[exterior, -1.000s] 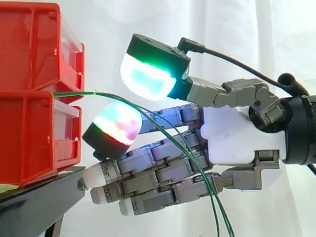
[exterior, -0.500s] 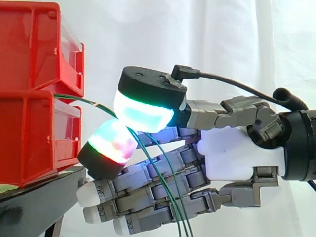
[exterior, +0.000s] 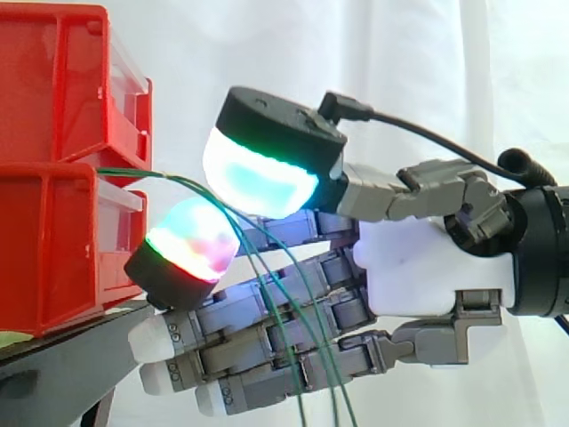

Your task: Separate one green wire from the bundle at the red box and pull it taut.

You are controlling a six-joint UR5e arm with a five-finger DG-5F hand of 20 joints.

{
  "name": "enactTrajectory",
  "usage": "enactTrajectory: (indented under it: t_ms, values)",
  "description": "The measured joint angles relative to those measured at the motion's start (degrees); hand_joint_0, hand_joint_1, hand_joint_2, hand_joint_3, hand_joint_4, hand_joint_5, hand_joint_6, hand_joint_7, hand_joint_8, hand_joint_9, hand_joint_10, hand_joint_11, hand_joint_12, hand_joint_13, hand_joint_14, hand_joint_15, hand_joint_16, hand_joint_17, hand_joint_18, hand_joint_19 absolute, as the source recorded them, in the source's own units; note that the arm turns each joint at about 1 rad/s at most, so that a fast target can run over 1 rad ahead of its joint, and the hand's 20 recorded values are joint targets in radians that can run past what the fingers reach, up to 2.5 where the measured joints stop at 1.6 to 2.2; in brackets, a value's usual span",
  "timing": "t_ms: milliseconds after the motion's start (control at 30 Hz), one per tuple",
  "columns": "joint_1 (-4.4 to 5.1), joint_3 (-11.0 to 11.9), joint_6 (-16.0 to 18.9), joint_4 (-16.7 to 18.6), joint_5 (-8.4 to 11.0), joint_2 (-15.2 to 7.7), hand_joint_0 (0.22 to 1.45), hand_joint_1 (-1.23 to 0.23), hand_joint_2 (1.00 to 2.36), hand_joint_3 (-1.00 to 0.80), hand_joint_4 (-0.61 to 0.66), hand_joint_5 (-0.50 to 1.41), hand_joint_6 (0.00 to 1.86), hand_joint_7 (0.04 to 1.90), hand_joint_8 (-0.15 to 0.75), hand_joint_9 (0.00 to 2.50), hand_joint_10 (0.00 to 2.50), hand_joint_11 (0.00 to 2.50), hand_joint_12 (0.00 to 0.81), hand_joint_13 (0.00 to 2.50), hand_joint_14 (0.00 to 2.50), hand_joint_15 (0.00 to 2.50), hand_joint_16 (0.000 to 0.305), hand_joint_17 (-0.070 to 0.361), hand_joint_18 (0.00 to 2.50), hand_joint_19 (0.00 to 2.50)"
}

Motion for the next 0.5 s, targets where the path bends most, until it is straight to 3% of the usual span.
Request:
enactTrajectory:
  t_ms: [233,500]
  values:
    - [-0.01,1.5,0.0,-3.2,-0.13,0.0,0.51,-0.64,1.0,-0.5,0.14,-0.19,0.83,0.88,0.265,0.63,0.01,0.31,0.335,0.32,0.0,0.06,0.054,0.122,0.22,0.05]
    - [0.01,2.3,0.0,-4.0,-0.09,0.0,0.59,-0.67,1.02,-0.29,0.11,-0.19,0.82,0.95,0.25,0.64,0.01,0.32,0.317,0.32,0.0,0.06,0.051,0.114,0.2,0.05]
